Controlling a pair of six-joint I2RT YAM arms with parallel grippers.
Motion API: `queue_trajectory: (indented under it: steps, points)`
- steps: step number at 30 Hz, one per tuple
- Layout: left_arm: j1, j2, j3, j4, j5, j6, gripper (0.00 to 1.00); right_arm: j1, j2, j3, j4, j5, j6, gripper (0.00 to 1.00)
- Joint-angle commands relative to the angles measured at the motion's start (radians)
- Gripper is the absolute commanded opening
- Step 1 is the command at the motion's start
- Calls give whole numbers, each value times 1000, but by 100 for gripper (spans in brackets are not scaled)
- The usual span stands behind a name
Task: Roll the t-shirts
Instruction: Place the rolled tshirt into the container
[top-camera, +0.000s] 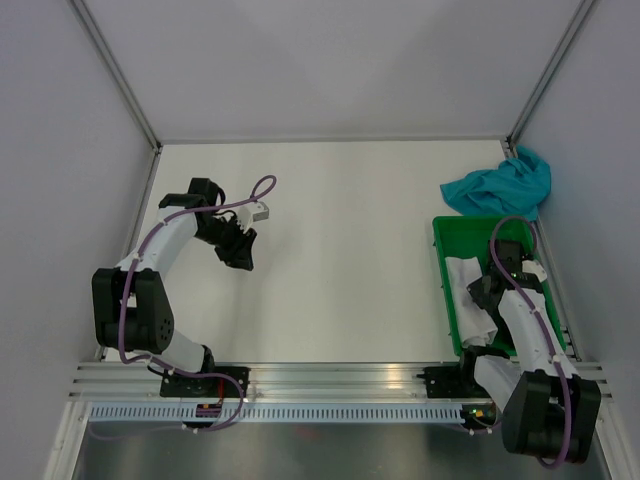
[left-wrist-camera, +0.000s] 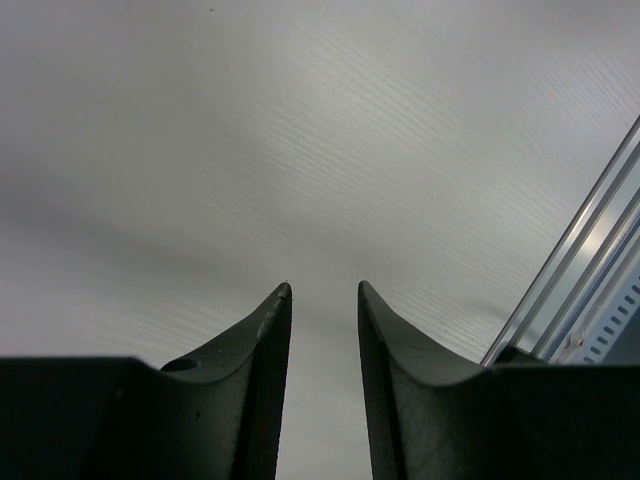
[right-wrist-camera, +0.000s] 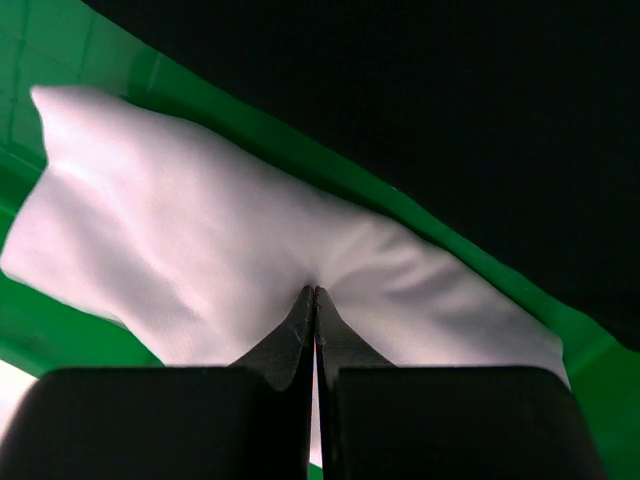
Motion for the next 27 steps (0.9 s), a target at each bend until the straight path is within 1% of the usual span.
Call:
queue_trajectory:
  steps: [1, 6, 9, 10, 12, 16, 19, 21, 23, 24, 26, 27]
  points:
    - [5, 12, 38, -5, 9, -9, 38, 1, 47, 59, 100, -11, -3, 0]
    - [5, 10, 47, -5, 6, -20, 38, 21, 142, 73, 174, -22, -5, 0]
    - [5, 9, 51, -5, 5, -24, 38, 33, 183, 125, 165, 14, -25, 0]
    - [5, 12, 55, -5, 5, -27, 38, 36, 187, 152, 135, 53, -28, 0]
    - [5, 13, 58, -5, 5, -30, 38, 38, 167, 166, 93, 84, -26, 0]
    - [5, 19, 64, -5, 15, -33, 38, 36, 70, 127, 84, 95, -29, 0]
    - [5, 25, 64, -5, 11, -32, 38, 36, 61, 166, 143, 49, -152, 0]
    - [5, 24, 64, -6, 5, -30, 38, 39, 96, 217, 197, -4, -249, 0]
    - [5, 24, 64, -5, -3, -32, 38, 39, 174, 249, 231, -49, -300, 0]
    - [5, 22, 64, -5, -3, -30, 38, 39, 232, 272, 267, -114, -325, 0]
    - [5, 21, 62, -5, -3, -30, 38, 42, 291, 283, 307, -179, -331, 0]
    - [5, 18, 61, -5, -3, -30, 38, 44, 350, 292, 350, -236, -339, 0]
